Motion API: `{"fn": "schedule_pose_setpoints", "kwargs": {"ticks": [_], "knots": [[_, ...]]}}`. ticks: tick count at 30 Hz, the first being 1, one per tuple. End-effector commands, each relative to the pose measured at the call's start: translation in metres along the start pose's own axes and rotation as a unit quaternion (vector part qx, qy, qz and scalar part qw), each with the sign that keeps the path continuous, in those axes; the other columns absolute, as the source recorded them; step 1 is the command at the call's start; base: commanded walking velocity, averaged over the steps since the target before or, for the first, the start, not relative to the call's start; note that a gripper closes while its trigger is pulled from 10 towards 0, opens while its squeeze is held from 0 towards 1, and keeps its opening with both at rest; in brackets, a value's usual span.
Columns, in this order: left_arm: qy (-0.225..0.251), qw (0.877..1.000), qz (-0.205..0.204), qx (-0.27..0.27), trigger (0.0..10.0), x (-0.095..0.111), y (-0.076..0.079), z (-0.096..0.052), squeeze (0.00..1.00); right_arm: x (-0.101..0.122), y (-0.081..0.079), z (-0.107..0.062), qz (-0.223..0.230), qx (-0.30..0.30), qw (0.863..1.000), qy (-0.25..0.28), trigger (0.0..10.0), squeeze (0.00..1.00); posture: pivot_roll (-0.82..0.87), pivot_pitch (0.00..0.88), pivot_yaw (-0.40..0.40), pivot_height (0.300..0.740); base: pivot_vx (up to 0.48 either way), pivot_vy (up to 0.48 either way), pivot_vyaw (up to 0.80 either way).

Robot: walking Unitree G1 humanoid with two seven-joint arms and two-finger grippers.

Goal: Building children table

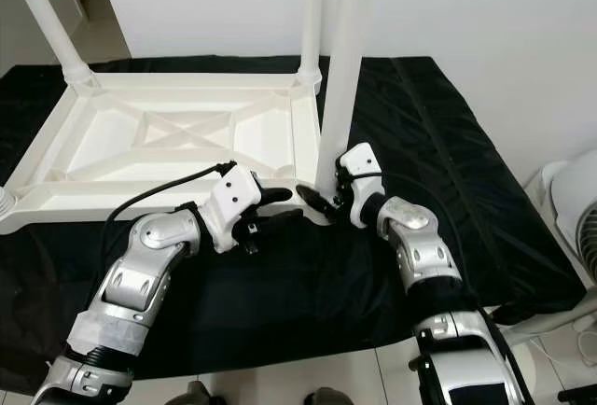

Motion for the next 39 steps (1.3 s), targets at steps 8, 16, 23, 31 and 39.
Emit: {"fn": "schedule_pose_setpoints", "kwargs": {"ticks": [8, 16, 23, 31, 39], "knots": [[-0.019, 0.998, 0.0, 0.066, 10.0, -0.003, -0.011, 0.001, 0.0, -0.006, 0.002, -0.001, 0.005, 0.009, 1.0, -0.012, 0.0, 0.0, -0.09, 0.033, 0.02, 0.74, 0.0, 0.0, 0.0], [-0.017, 0.998, -0.001, 0.064, 10.0, -0.003, -0.01, 0.002, 0.0, -0.005, 0.002, -0.001, 0.029, -0.012, 0.999, 0.007, 10.0, 0.0, -0.09, 0.033, 0.02, 0.74, 0.0, 0.0, 0.0], [-0.017, 0.998, -0.003, 0.059, 10.0, -0.003, -0.007, 0.004, 0.0, 0.0, 0.0, -0.002, 0.04, -0.088, 0.993, 0.06, 10.0, 0.0, -0.11, 0.045, 0.026, 0.74, 0.0, 0.0, 0.0], [-0.019, 0.998, -0.005, 0.058, 10.0, -0.005, -0.006, 0.003, 0.0, 0.0, -0.016, -0.004, 0.079, -0.221, 0.966, 0.108, 10.0, 0.0, -0.11, 0.051, 0.019, 0.74, 0.0, 0.0, 0.0], [-0.02, 0.998, -0.006, 0.059, 10.0, -0.005, -0.005, 0.003, 0.0, -0.003, -0.037, -0.001, 0.103, -0.33, 0.928, 0.138, 10.0, 0.0, -0.11, 0.044, 0.011, 0.74, 0.0, 0.0, 0.0]]}}
Point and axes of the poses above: a point about 5 cm out from each wrist's last joint towards the gripper, its own z axis pointing out of the wrist towards the gripper, its own x axis along the axis of the wrist's last joint, y = z × x, the point moved 2 cm from there along z, pointing out of the wrist towards the gripper, and after that the axes turned 13 degrees about z, right-handed, at the moved point
